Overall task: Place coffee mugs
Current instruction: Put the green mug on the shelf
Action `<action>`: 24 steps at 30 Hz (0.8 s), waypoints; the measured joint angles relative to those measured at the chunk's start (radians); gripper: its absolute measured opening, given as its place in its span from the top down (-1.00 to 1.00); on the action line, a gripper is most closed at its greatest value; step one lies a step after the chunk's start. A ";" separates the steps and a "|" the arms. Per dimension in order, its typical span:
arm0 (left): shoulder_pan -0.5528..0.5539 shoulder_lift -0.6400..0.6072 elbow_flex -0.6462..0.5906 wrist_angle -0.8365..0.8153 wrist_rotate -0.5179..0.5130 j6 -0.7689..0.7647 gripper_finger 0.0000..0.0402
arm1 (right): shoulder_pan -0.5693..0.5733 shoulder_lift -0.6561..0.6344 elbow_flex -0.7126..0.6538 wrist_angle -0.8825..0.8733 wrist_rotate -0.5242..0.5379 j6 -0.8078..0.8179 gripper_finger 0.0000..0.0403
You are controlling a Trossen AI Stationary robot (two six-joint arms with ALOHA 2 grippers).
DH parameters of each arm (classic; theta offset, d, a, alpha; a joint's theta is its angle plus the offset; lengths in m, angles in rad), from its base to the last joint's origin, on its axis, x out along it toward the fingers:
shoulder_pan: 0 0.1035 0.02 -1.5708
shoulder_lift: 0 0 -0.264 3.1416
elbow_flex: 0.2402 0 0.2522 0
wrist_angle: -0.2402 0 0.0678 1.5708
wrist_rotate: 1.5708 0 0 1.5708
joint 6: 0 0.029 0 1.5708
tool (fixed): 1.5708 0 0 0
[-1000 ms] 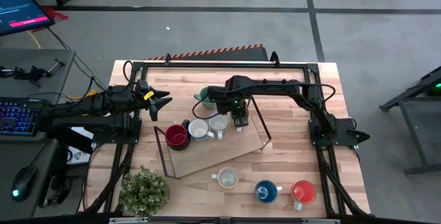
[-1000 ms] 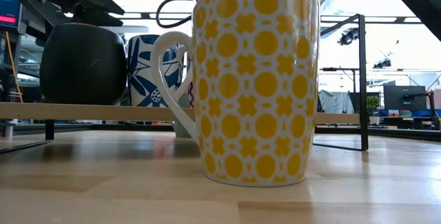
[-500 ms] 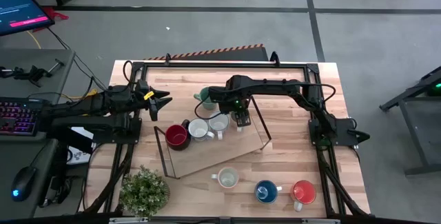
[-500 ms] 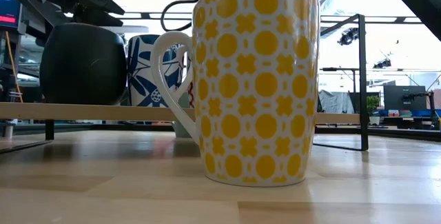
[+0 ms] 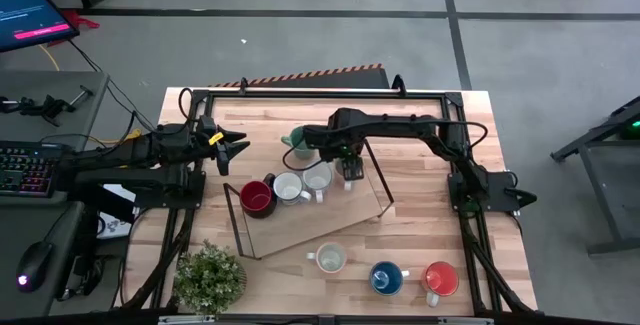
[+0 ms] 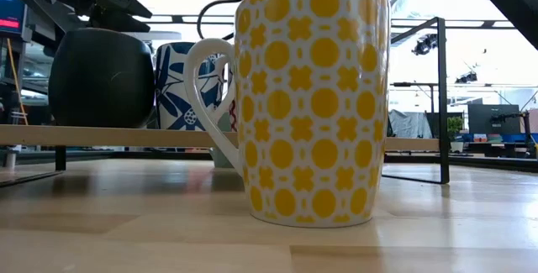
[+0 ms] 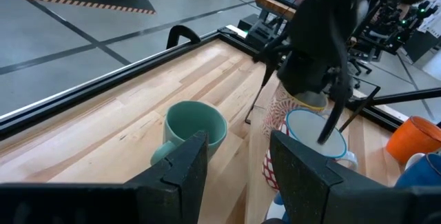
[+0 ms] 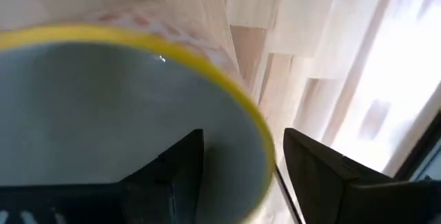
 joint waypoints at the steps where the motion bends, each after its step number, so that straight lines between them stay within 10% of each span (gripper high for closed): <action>1: 0.000 0.000 0.000 0.000 0.000 0.000 0.27 | 0.001 -0.001 0.014 -0.006 -0.001 0.000 0.11; 13: 0.000 0.000 0.000 0.000 0.000 0.000 0.27 | 0.032 -0.001 0.351 -0.046 -0.079 0.093 0.11; 24: 0.000 0.000 0.000 -0.005 -0.003 0.001 0.27 | 0.053 -0.108 0.302 0.027 -0.101 0.284 0.12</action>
